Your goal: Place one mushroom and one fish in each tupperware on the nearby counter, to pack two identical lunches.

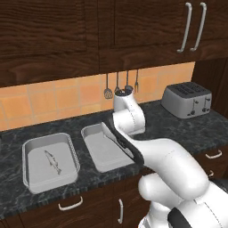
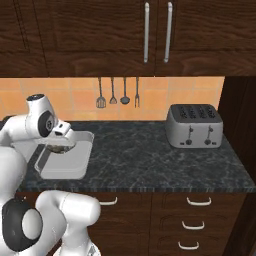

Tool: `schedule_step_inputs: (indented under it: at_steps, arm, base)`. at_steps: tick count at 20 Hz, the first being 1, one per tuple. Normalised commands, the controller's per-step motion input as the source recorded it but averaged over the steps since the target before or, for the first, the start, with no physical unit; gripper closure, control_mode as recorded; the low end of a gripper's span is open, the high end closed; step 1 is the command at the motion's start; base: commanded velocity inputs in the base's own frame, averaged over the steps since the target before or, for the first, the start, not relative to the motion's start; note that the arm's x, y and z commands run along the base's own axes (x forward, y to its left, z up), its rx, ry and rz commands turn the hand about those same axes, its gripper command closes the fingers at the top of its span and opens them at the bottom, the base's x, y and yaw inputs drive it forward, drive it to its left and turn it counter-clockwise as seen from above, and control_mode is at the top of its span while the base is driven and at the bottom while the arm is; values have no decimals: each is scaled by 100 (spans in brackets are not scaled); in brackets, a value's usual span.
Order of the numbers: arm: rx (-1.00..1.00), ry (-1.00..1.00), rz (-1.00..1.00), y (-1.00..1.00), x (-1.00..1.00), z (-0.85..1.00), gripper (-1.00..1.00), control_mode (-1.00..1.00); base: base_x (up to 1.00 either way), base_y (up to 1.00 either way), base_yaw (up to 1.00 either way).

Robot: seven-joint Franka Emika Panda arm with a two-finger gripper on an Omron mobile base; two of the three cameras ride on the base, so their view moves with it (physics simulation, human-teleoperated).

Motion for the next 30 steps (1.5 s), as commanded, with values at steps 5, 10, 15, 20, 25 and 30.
schedule_step_inputs:
  at_steps: [5,10,15,20,25,30]
  arm:
    - [-2,25,2,21,69,-55,100,-100]
    - [-2,0,3,14,33,-61,100,-100]
    - [0,1,1,16,51,-32,100,-100]
    - [0,4,0,18,56,-34,100,-100]
    - [0,0,0,13,33,-38,100,-100]
    - [0,0,0,3,6,-39,100,-100]
  base:
    - [0,0,0]
    - [0,0,0]
    - [0,0,0]
    - [0,0,0]
    - [0,0,0]
    - [0,0,0]
